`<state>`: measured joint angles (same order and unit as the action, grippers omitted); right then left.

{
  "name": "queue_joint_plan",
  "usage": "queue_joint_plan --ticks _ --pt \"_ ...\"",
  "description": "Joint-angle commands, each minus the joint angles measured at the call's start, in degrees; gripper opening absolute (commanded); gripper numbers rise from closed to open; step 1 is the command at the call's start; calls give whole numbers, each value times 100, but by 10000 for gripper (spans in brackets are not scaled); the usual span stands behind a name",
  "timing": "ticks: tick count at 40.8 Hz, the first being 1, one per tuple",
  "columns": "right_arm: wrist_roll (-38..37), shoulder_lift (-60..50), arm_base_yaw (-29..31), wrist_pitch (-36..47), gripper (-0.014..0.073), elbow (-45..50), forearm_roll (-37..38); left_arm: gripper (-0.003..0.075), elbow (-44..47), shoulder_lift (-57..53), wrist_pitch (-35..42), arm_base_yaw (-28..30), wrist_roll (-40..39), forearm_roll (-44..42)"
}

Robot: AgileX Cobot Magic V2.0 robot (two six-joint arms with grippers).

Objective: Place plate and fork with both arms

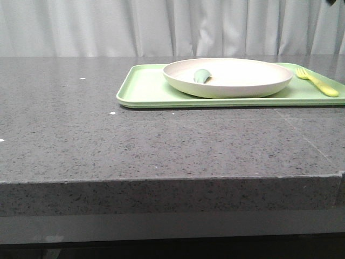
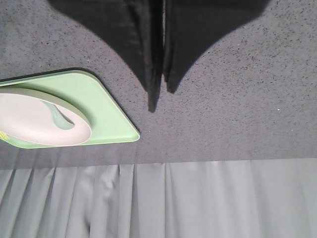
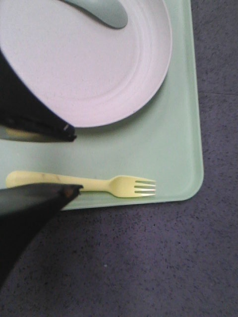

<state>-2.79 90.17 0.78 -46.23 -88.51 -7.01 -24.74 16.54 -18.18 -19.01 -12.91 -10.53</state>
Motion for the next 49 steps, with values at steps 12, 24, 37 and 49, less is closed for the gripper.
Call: queue_joint_plan --ticks 12,24,37,49 --pt "432 -1336 3 207 -68 -183 27 -18 -155 34 460 -2 -61 -36" --pt "916 -3203 -298 1060 -68 1500 27 -18 -155 34 460 -2 -61 -36" --pt "916 -5890 -297 2462 -68 4498 27 -18 -155 34 460 -2 -61 -36" --pt "916 -8213 -297 2885 -68 6439 27 -18 -155 34 460 -2 -61 -36"
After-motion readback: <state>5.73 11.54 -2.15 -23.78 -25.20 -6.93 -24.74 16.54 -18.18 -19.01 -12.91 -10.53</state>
